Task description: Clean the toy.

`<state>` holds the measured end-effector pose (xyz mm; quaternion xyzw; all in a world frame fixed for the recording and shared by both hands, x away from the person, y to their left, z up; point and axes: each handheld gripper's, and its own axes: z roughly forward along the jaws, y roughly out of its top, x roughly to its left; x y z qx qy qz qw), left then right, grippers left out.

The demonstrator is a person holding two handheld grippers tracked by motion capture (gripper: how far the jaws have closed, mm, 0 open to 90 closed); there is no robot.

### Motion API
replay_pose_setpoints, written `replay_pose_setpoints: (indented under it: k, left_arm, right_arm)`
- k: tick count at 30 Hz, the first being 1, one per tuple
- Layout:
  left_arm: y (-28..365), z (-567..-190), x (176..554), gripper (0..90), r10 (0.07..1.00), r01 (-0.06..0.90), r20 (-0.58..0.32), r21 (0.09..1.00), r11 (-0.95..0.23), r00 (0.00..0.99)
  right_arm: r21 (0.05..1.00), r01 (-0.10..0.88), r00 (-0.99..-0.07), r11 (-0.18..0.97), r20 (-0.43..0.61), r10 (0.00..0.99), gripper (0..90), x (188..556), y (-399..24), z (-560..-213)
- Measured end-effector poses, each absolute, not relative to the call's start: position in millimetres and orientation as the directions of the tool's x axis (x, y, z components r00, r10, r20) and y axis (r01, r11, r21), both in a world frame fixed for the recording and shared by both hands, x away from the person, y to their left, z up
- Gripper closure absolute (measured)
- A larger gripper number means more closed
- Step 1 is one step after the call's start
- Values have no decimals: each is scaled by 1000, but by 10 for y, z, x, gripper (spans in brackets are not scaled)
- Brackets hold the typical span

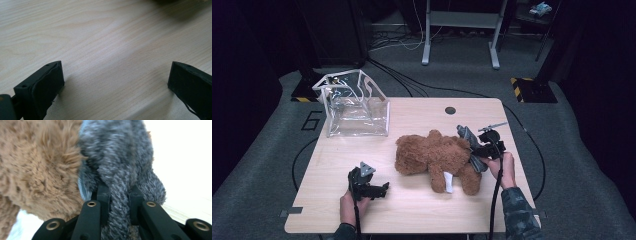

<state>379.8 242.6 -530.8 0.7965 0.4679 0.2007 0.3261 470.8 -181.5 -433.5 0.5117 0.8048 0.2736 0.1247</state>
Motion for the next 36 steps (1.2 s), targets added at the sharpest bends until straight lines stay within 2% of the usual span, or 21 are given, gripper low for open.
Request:
replay_pose_setpoints:
  k: [8,16,21,27,31,36]
  left_arm:
    - [2426,-5308,3798,0,877,615,14,707,-349,481]
    - [2426,-5308,3798,0,876,615,15,707,-350,482]
    - [2426,-5308,3798,0,877,615,14,707,-349,481]
    - [2425,-5308,3798,0,877,615,14,707,-349,481]
    - [2426,-5308,3798,0,876,615,14,707,-349,481]
    - [2426,-5307,3799,0,876,615,15,707,-350,482]
  right_arm:
    - [501,787,-446,359,60,893,776,4823,-1756,-4580]
    - [436,811,-431,390,-6,902,775,4854,-1783,-4779]
    - [478,822,-382,309,61,922,777,4747,-2012,-4642]
    - [572,784,-384,243,138,913,777,4564,-2196,-4320]
    - [599,762,-409,246,151,900,777,4525,-2140,-4193]
    - [586,755,-450,294,138,882,777,4583,-1951,-4231]
